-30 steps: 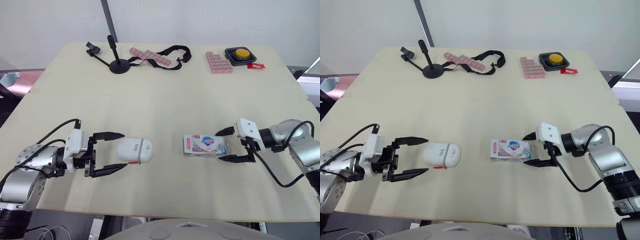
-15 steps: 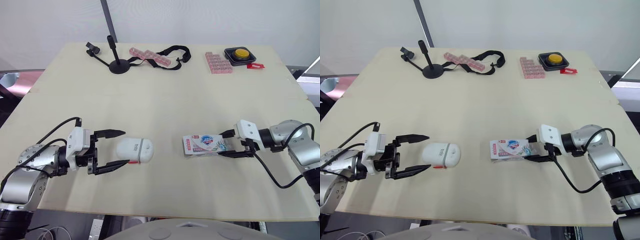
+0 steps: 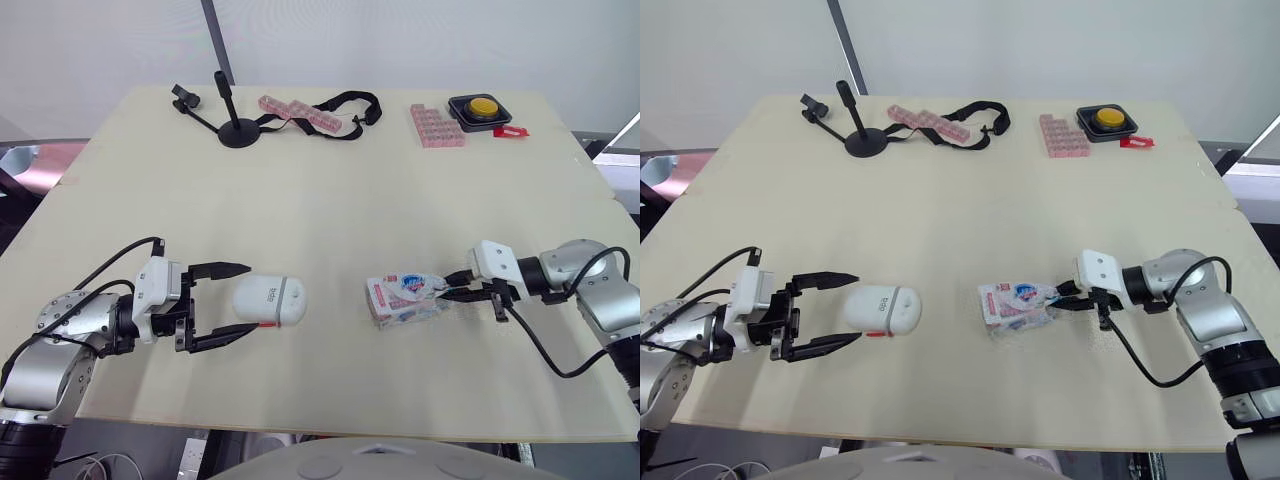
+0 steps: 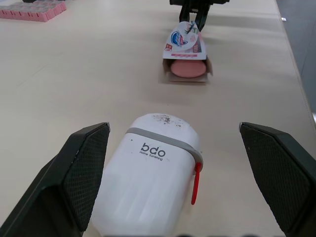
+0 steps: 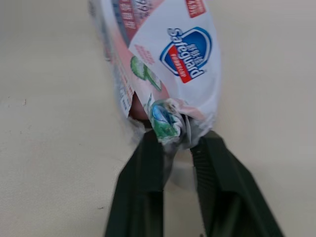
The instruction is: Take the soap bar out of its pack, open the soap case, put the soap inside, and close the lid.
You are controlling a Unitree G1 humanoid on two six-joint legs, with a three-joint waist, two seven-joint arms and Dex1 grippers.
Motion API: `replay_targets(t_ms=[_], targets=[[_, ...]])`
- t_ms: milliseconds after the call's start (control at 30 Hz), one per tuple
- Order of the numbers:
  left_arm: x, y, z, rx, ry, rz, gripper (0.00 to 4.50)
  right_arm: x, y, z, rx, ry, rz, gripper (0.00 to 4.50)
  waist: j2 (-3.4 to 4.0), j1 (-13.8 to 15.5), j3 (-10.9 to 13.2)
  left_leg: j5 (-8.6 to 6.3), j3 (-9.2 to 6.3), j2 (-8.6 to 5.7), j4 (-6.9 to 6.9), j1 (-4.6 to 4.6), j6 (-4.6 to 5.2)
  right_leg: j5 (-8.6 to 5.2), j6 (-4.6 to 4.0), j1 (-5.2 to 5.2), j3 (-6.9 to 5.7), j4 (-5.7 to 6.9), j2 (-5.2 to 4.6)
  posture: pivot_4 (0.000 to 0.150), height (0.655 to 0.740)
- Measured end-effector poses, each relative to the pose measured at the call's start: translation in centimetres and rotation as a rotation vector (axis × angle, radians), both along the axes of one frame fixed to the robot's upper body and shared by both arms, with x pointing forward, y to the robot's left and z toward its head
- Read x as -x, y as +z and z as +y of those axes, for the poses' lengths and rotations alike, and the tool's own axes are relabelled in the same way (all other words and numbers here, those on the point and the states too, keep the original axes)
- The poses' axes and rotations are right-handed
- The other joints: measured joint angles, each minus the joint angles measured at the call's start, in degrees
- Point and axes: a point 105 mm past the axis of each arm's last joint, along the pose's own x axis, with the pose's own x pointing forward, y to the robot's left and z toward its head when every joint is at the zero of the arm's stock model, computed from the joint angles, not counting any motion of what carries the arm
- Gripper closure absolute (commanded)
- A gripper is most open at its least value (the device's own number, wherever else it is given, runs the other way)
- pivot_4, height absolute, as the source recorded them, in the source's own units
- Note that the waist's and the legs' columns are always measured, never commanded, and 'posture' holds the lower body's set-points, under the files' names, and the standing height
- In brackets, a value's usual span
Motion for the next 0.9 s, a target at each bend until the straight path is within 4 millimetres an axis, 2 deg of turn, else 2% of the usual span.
replay_targets(t_ms=[500, 600, 767, 900], targets=[[-0.1, -0.5, -0.4, 0.004, 0.012, 0.01, 0.0, -0.1, 0.3, 0.1, -0.007, -0.026, 0.004, 4.47, 0.0, 0.0, 0.0, 0.0, 0.0, 0.0, 0.03, 0.0, 0.0, 0.0, 0.0, -0.02, 0.02, 0.08, 0.0, 0.15, 0.74], [0.0, -0.6, -0.4, 0.004, 0.015, 0.014, 0.0, -0.6, 1.0, -0.3, -0.021, -0.065, -0.016, 4.47, 0.0, 0.0, 0.0, 0.0, 0.01, 0.0, 0.03, 0.0, 0.0, 0.0, 0.0, -0.03, 0.03, 0.08, 0.0, 0.15, 0.74], [-0.1, -0.6, -0.3, 0.004, 0.025, 0.015, 0.0, -1.6, 3.3, -1.3, -0.009, -0.17, -0.082, 4.47, 0.01, 0.1, 0.0, 0.0, 0.01, 0.0, 0.03, 0.0, -0.01, 0.0, 0.0, -0.03, 0.04, 0.07, 0.01, 0.15, 0.74], [-0.2, -0.7, -0.3, 0.005, 0.031, 0.018, 0.0, -1.7, 4.7, -1.7, 0.062, -0.209, -0.122, 4.47, 0.01, 0.2, 0.0, 0.0, 0.01, 0.0, 0.02, 0.02, -0.01, 0.0, 0.0, -0.04, 0.06, 0.05, 0.02, 0.15, 0.74]])
